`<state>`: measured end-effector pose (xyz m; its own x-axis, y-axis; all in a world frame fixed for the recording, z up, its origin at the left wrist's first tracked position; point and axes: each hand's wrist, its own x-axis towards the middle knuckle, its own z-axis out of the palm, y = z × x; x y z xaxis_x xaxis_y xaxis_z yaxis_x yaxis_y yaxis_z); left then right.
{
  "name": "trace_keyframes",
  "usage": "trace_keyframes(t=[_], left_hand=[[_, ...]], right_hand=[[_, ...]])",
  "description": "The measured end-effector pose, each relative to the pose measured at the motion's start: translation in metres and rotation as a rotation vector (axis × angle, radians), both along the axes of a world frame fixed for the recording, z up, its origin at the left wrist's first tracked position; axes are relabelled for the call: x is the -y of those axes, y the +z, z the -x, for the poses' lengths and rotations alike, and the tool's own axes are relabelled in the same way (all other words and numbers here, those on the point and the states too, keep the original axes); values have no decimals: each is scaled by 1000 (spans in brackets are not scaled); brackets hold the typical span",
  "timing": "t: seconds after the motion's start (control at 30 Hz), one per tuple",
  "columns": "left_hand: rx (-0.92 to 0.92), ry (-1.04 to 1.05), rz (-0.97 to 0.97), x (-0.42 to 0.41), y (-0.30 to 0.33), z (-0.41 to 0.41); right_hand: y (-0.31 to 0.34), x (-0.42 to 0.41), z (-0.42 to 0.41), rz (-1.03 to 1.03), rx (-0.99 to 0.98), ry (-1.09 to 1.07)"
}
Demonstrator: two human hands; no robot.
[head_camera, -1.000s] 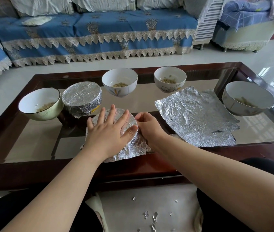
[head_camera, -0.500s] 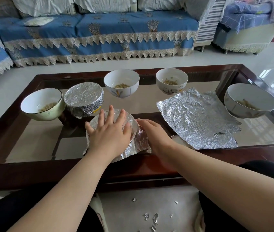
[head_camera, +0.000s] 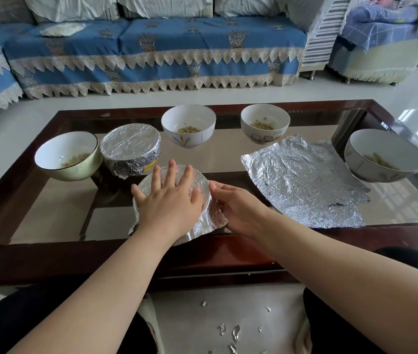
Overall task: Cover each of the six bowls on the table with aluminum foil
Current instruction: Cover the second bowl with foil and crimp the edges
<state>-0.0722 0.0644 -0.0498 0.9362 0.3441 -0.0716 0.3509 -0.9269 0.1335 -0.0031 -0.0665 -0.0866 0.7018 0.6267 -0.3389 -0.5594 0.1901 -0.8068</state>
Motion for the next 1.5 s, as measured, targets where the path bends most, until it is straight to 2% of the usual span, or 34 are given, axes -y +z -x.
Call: trace_keyframes(t=[0.27, 0.57, 0.77, 0.93, 1.23, 1.37, 1.5], left_hand=[[2, 8, -7, 0, -1, 0], [1, 21, -6, 1, -1, -2], [-2, 23, -8, 1, -1, -2], [6, 27, -13, 1, -1, -2], [13, 24, -12, 1, -1, -1], [-13, 28, -5, 3, 2, -1], [-44, 41, 11, 5, 4, -1]], right_hand=[[-3, -9, 7, -42, -68, -185], [0, -18, 10, 73, -54, -283], [3, -20, 12, 122, 15, -281], [2, -24, 9, 170, 93, -391], [3, -11, 12, 535, 555, -309], [9, -2, 16, 409, 441, -219], [8, 1, 22, 377, 411, -117]])
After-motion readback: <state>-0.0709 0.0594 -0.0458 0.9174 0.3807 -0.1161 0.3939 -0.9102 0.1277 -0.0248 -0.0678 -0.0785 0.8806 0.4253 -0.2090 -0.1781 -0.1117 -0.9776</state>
